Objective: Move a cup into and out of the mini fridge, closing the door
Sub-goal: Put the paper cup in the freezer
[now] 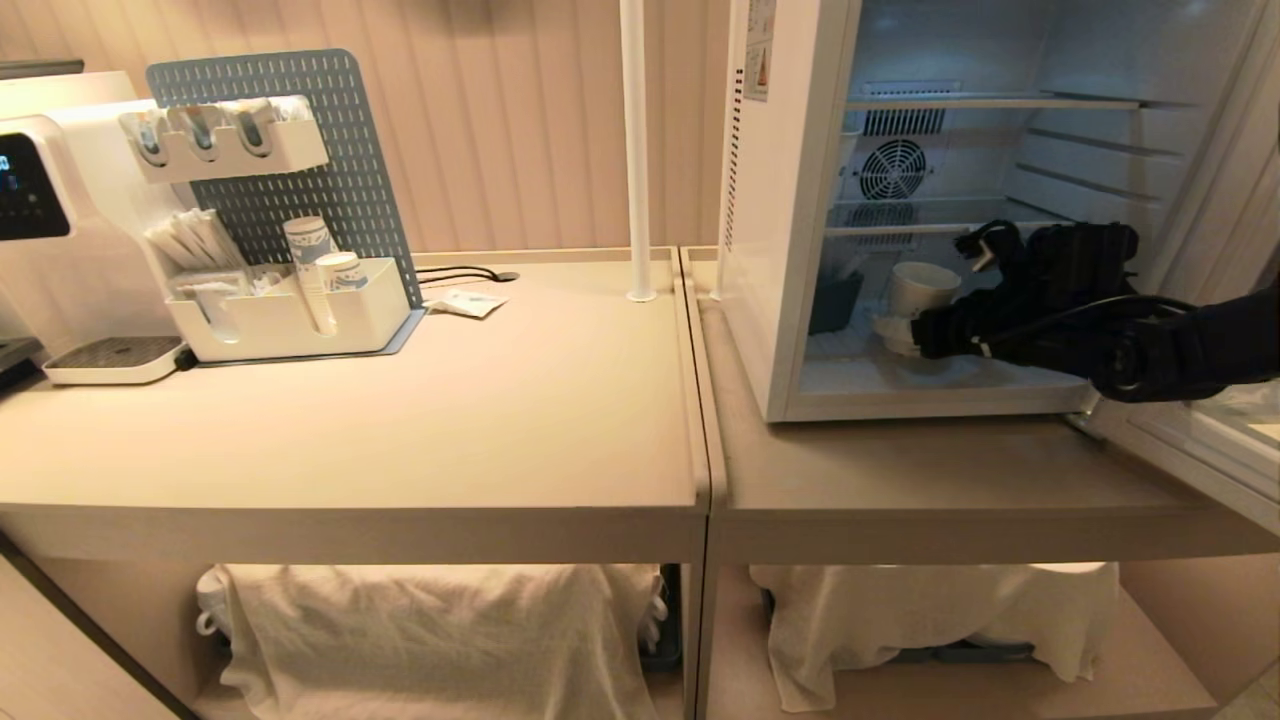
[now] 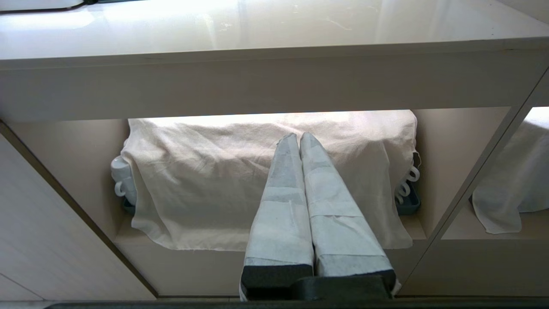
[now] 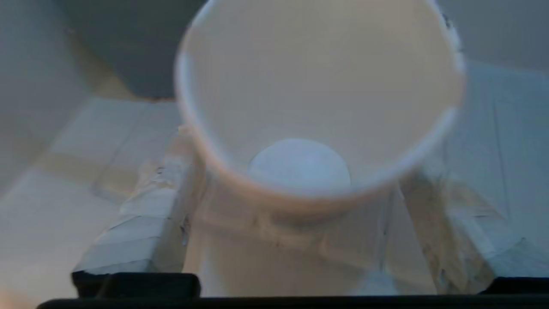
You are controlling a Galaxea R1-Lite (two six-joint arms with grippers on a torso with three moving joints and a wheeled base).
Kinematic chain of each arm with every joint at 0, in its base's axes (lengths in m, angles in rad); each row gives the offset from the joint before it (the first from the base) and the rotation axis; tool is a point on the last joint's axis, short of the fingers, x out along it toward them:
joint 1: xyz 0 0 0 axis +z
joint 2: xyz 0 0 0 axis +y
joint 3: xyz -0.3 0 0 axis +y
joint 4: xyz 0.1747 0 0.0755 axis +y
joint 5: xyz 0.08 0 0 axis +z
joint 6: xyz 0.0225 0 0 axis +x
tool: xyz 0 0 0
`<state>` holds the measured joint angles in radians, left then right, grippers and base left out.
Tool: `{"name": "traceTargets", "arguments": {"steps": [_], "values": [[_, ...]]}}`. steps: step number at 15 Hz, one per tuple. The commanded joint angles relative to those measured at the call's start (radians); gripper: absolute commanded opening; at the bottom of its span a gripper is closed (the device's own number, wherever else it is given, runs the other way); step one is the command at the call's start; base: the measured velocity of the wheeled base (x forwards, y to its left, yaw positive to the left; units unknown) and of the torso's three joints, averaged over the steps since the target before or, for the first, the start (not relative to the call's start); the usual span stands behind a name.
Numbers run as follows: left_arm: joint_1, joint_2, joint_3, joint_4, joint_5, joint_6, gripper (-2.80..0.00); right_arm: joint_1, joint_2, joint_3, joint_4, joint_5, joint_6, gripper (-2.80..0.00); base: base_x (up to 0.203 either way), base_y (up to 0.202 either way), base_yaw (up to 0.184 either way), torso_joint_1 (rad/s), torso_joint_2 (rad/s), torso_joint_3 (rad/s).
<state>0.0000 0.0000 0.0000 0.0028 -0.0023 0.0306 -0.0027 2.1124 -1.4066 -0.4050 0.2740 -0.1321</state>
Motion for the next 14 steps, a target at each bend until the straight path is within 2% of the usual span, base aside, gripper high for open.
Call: {"name": "traceTargets", "arguments": {"steps": [1,5,8,9,14], "values": [[0.000,0.000,0.000,0.000,-0.001,0.000,-2.80,-0.008,-0.100,0.036,0.076,0.005,0.000,0.00,0.000,0.000,0.000,0.000,0.00,0.000],[0.000,0.000,0.000,0.000,0.000,0.000,-2.80,-0.036,-0.275,0.153,0.270,0.023,-0.003,0.00,0.000,0.000,0.000,0.000,0.00,0.000],[0.000,0.000,0.000,0.000,0.000,0.000,-2.80,-0.047,-0.422,0.236,0.344,0.027,0.002,0.00,0.000,0.000,0.000,0.000,0.00,0.000],[0.000,0.000,0.000,0.000,-0.001,0.000,-2.80,-0.048,-0.480,0.255,0.370,0.038,0.006,-2.80,0.000,0.000,0.000,0.000,0.00,0.000],[0.000,0.000,0.000,0.000,0.000,0.000,-2.80,-0.045,-0.704,0.271,0.632,0.085,-0.014,-2.80,0.000,0.000,0.000,0.000,0.00,0.000]]}}
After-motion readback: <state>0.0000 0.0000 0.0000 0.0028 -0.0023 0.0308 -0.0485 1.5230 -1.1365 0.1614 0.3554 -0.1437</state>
